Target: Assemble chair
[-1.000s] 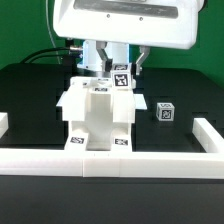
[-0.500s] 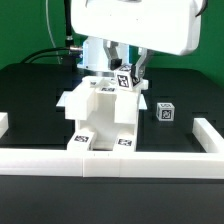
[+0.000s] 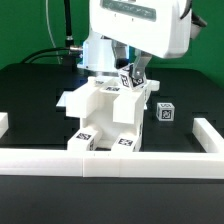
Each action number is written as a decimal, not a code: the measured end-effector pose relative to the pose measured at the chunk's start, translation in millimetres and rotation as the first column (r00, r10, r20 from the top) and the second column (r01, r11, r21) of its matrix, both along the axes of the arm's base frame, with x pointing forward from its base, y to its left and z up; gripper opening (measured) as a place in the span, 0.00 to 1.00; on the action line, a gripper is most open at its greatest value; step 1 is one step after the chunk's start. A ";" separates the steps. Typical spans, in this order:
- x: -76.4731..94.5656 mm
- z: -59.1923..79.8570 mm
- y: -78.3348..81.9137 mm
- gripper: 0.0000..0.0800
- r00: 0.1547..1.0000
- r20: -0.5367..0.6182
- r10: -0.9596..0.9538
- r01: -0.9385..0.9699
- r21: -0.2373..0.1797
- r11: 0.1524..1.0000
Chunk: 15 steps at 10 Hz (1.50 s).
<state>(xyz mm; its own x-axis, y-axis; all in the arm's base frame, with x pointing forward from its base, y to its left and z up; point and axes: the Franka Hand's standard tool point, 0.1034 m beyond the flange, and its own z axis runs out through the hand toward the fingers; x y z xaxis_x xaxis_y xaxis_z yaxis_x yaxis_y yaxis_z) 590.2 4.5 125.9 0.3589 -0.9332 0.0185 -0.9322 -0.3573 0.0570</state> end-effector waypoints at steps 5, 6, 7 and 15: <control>1.5 -0.4 4.2 0.38 0.966 -0.018 -0.259 0.259 -0.004 0.966; 2.0 0.5 4.8 0.38 0.975 -0.018 -0.223 0.223 0.002 0.975; 4.2 6.9 6.7 0.61 0.986 -0.011 -0.165 0.165 0.015 0.986; 13.3 18.5 27.4 0.81 0.839 0.066 0.540 -0.543 0.023 0.840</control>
Offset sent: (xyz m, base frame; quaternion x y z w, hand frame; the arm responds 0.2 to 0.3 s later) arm 0.0004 -0.0063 -0.0055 -0.0240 -0.0077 0.1045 0.9942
